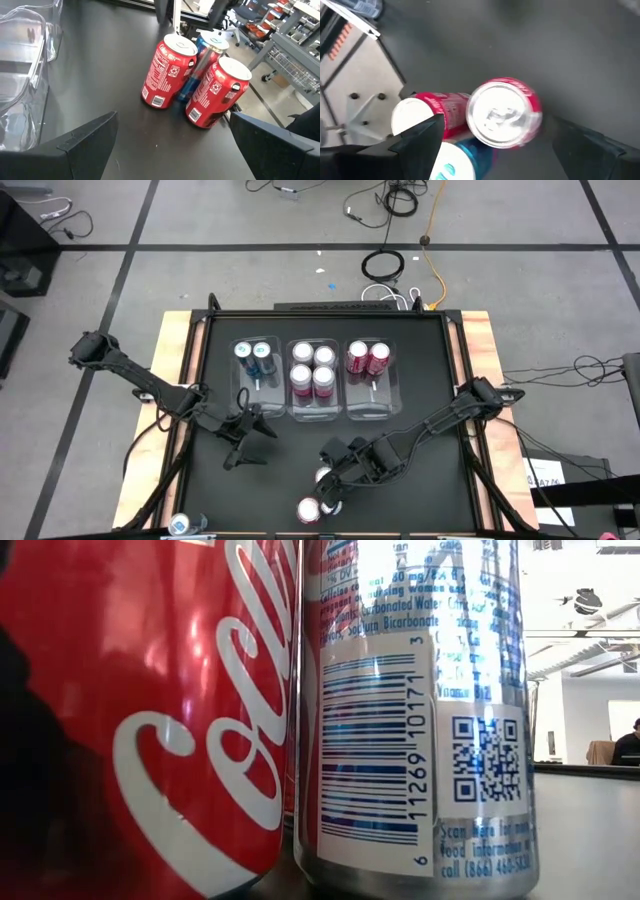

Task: Sort soda cans
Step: Put the red-white soda can into the right transparent bin

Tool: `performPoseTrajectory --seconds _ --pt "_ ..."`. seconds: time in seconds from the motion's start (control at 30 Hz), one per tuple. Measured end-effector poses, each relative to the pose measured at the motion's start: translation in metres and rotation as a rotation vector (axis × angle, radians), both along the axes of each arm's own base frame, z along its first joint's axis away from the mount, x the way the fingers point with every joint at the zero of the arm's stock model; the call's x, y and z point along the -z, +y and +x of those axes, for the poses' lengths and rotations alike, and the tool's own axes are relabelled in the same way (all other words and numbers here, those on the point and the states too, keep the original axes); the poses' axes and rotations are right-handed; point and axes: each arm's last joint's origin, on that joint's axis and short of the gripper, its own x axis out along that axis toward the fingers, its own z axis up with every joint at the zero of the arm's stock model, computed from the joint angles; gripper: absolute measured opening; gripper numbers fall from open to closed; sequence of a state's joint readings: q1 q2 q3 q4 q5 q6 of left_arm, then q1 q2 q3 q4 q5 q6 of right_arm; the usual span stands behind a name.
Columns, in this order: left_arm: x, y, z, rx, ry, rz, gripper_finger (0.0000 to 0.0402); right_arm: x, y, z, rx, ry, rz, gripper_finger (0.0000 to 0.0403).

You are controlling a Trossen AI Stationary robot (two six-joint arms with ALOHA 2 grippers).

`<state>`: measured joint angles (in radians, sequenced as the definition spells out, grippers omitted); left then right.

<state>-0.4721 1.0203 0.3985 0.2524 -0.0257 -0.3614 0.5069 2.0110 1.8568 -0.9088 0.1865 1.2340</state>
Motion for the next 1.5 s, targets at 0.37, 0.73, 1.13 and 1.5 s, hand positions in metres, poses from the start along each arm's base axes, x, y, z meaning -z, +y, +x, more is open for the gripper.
performPoseTrajectory --seconds 0.37,0.73,1.13,1.5 --pt "0.0 0.0 0.0 0.0 0.0 -0.001 0.039 -0.008 -0.007 -0.033 -0.041 0.188 -0.144 0.0341" --pt "0.0 0.001 0.0 -0.019 -0.003 0.005 0.039 -0.007 0.033 -0.065 -0.241 0.231 -0.188 0.0341" --pt "0.0 0.001 0.0 -0.033 -0.006 0.011 0.039 -0.007 0.048 -0.078 -0.25 0.199 -0.242 0.0341" --pt "0.0 0.001 0.0 -0.033 -0.006 0.012 0.039 0.042 0.044 -0.071 -0.216 0.196 -0.209 0.0341"
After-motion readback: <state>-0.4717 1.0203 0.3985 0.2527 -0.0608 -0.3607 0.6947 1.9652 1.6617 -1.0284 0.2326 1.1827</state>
